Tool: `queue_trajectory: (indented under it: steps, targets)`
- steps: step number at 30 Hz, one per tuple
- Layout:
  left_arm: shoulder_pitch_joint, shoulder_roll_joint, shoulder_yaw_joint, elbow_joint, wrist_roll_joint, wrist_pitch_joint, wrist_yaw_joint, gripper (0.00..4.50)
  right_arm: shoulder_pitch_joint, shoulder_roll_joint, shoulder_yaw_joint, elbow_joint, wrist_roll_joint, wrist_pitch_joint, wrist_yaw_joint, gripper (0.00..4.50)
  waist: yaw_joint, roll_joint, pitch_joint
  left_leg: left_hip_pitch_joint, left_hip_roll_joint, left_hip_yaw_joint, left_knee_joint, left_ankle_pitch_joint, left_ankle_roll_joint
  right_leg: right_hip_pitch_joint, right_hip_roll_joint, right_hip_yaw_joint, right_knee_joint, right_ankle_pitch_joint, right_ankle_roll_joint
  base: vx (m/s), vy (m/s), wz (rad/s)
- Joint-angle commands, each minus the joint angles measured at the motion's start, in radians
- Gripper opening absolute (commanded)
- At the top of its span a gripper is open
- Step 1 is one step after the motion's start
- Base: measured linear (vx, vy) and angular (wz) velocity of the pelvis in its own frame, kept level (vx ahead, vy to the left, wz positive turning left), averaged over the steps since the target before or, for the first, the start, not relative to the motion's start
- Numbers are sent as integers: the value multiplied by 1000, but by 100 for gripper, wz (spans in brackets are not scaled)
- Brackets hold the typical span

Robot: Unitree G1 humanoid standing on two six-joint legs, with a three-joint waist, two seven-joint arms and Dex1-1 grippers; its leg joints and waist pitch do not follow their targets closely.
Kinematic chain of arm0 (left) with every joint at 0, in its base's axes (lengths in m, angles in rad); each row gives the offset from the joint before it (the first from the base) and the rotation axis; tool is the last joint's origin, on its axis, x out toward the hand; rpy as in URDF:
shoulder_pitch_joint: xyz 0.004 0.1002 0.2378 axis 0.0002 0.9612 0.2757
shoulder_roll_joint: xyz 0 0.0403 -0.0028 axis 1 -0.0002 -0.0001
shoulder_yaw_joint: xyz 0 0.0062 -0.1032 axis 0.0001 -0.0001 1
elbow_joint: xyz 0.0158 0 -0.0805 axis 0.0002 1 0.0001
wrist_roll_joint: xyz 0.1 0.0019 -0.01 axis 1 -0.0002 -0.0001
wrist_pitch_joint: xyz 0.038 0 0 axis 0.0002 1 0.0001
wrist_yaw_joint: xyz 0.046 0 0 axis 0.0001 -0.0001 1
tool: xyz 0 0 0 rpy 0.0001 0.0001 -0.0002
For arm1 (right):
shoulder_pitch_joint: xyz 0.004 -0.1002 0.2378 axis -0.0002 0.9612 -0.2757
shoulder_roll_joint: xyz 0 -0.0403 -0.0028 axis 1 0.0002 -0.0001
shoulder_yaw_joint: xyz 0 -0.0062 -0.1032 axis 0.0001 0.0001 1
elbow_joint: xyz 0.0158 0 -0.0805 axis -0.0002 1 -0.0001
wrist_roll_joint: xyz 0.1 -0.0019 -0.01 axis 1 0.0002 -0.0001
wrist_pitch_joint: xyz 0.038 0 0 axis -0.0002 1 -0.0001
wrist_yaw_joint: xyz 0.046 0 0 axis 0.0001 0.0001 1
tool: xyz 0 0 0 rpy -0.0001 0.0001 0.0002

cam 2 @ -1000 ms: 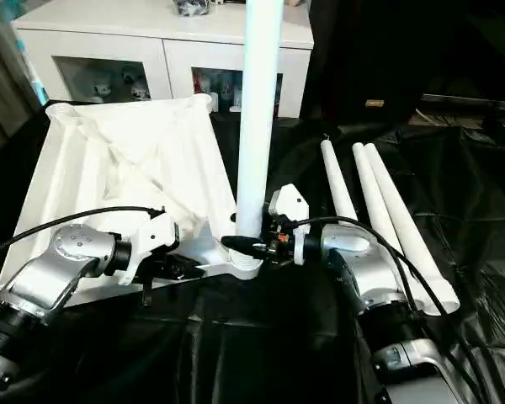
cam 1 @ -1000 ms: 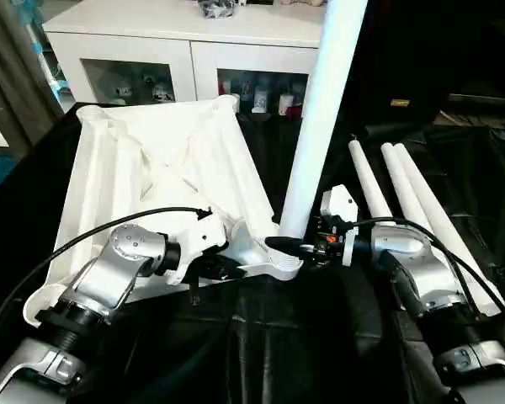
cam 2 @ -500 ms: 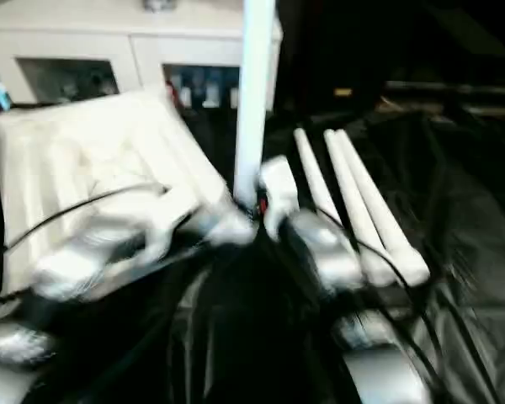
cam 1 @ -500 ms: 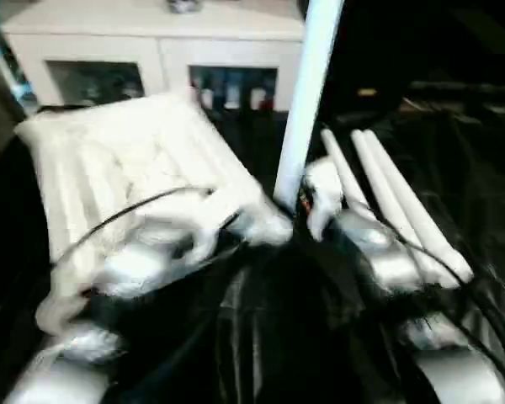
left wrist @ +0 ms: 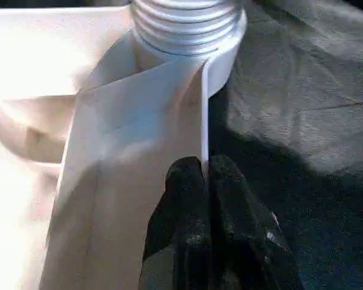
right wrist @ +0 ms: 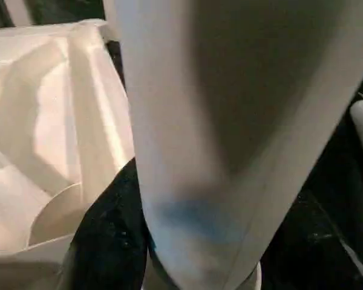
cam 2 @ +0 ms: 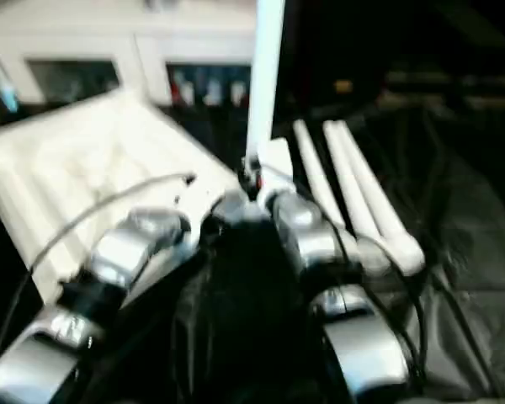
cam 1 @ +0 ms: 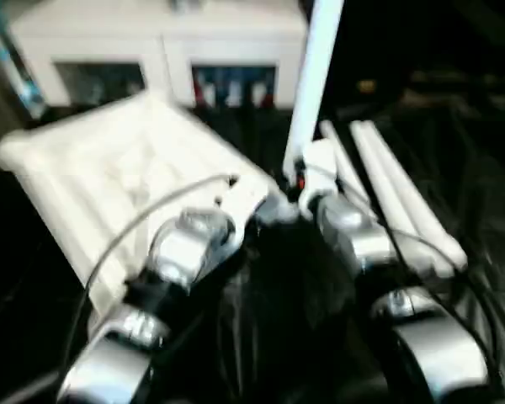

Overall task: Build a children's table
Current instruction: Insert table leg to table base

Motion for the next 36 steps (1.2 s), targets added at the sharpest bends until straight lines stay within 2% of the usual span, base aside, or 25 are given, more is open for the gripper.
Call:
queue_trajectory:
  steps: [1, 2, 3, 4, 5, 6, 7, 8, 10, 11, 14, 16, 19, 20, 21, 23, 25, 28, 29, 30, 31, 32, 33, 34, 36]
  targets:
    - [-28, 2, -1, -49, 6, -9, 15, 0, 77, 30, 37, 138, -18, 102, 29, 190, 8, 29, -43, -30, 115, -24, -219, -931, -68, 57, 10, 15, 110, -38, -92, -37, -24, 25]
    - [-27, 3, -1, -50, 7, -8, 12, 0, 74, 30, 35, 143, -19, 101, 30, 190, 28, 23, -47, -21, 118, -7, -230, -931, -44, 46, 11, 33, 126, -17, -87, -37, -24, 25]
    - [-27, 5, -1, -48, 7, -11, 8, 0, 70, 31, 32, 150, -21, 99, 31, 190, 26, -17, -54, 51, 76, 24, -172, -779, -48, -14, -19, 87, 50, -243, -98, 63, -113, 27]
    - [-27, 5, -1, -48, 7, -11, 7, 0, 69, 31, 32, 150, -21, 99, 31, 190, 29, -40, -55, 78, 33, 0, -38, -506, -11, -54, -119, 123, -83, -678, -92, 68, -98, 1]
    - [-26, 8, -3, -49, 7, -15, -4, 0, 63, 32, 28, 156, -20, 99, 35, 190, 38, -55, -62, 22, 42, -15, -22, -219, 44, -1, -155, 149, -100, -791, -81, 68, -98, 1]
    - [-25, 9, -4, -50, 7, -17, -7, 0, 60, 33, 25, 157, -18, 99, 38, 190, 43, -52, -64, -19, 48, -24, -51, -133, 47, 32, -138, 135, -76, -720, -84, 59, -27, -29]
    - [-24, 10, -4, -53, 6, -18, -12, 0, 56, 35, 21, 159, -15, 100, 42, 190, 44, -30, -74, -28, 58, -19, -86, -107, 15, 29, -80, 102, -50, -551, -95, 80, -20, -26]
    - [-23, 12, -4, -57, 5, -18, -15, 0, 51, 36, 19, 162, -16, 98, 45, 190, 38, -19, -81, -15, 66, -15, -93, -177, 5, 17, -61, 96, -32, -387, -127, 80, -20, -26]
    - [-22, 14, -6, -60, 4, -22, -19, 0, 47, 37, 15, 165, -16, 97, 50, 190, 36, -12, -80, -7, 71, -9, -97, -274, -14, 10, -59, 98, -32, -334, -154, 0, 0, 0]
    - [-23, 17, -8, -60, 1, -24, -21, 0, 40, 39, 10, 170, -19, 95, 56, 190, 33, -18, -76, -1, 66, -6, -98, -380, -33, 5, -56, 98, -39, -391, -154, 0, 0, 0]
    - [-23, 20, -12, -61, -2, -27, -28, 0, 31, 40, 7, 178, -25, 92, 61, 190, 33, -19, -79, -5, 65, -8, -100, -375, -30, 7, -60, 100, -44, -414, -134, 0, 0, 0]
    - [-20, 25, -15, -62, 0, -35, -37, 0, 23, 40, 11, 185, -33, 89, 63, 190, 33, -19, -81, -2, 66, -6, -99, -376, -30, 4, -60, 101, -46, -409, -134, 0, 0, 0]
    - [-12, 33, -24, -70, 3, -47, -53, 0, 17, 39, 6, 188, -31, 91, 65, 190, 32, -19, -82, -6, 65, -7, -100, -373, -30, 7, -60, 100, -44, -410, -134, 0, 0, 0]
    - [-9, 36, -28, -73, 4, -53, -58, 0, 14, 40, -7, 188, -21, 92, 76, 246, 31, -18, -82, -7, 66, -7, -101, -371, -30, 7, -59, 100, -44, -402, -134, 0, 0, 0]
    - [-9, 36, -28, -73, 4, -54, -58, 0, 13, 40, -7, 188, -21, 92, 76, 246, 30, -19, -83, -6, 66, -6, -100, -372, -30, 7, -59, 100, -44, -398, -135, 0, 0, 0]
    - [-8, 40, -27, -72, 4, -60, -60, 0, 7, 40, -15, 186, -17, 90, 84, 269, 34, -16, -87, -1, 68, -1, -97, -352, -23, 5, -60, 104, -45, -360, -149, 0, 0, 0]
    - [-7, 43, -27, -74, 3, -62, -64, 0, 2, 39, -20, 181, -14, 88, 93, 288, 34, -16, -89, -9, 67, 0, -97, -308, -16, 12, -55, 103, -33, -299, -167, 0, 0, 0]
    - [-2, 51, -32, -82, 1, -77, -80, 0, -5, 35, -18, 177, -17, 79, 102, 315, 34, -14, -92, -7, 67, 3, -94, -301, -12, 13, -55, 103, -32, -284, -178, 0, 0, 0]
    - [4, 61, -41, -89, 3, -112, -99, 0, -10, 28, -15, 167, -19, 67, 111, 321, 36, -10, -93, -7, 67, 2, -93, -296, -11, 13, -57, 103, -32, -285, -182, 0, 0, 0]
    - [10, 65, -44, -96, 1, -125, -110, 0, -12, 25, -15, 158, -17, 63, 124, 325, 35, -13, -95, -7, 67, 5, -92, -290, -8, 15, -55, 104, -31, -269, -186, 0, 0, 0]
    - [16, 71, -47, -104, 1, -131, -119, 0, -12, 21, -15, 143, -16, 55, 144, 346, 38, -9, -100, -6, 68, 8, -88, -256, -4, 15, -54, 105, -26, -215, -199, 0, 0, 0]
    - [23, 78, -54, -113, 1, -157, -132, 0, -12, 16, -16, 128, -13, 50, 160, 346, 38, -9, -100, -6, 68, 8, -88, -256, -4, 15, -54, 105, -26, -215, -199, 0, 0, 0]
    - [34, 84, -56, -126, -7, -171, -151, 0, -10, 8, -21, 102, -4, 43, 197, 358, 39, -11, -105, -12, 69, 9, -83, -202, 15, 21, -52, 103, -15, -132, -215, 0, 0, 0]
    - [37, 86, -57, -130, -10, -175, -156, 0, -9, 5, -22, 95, -2, 41, 208, 364, 38, -11, -106, -15, 68, 9, -82, -183, 23, 24, -50, 102, -11, -102, -221, 0, 0, 0]
    - [50, 93, -56, -144, -21, -204, -177, 0, -1, -7, -22, 62, 6, 43, 242, 389, 39, -6, -116, -17, 68, 10, -70, -91, 48, 27, -47, 99, 6, 30, -245, 0, 0, 0]
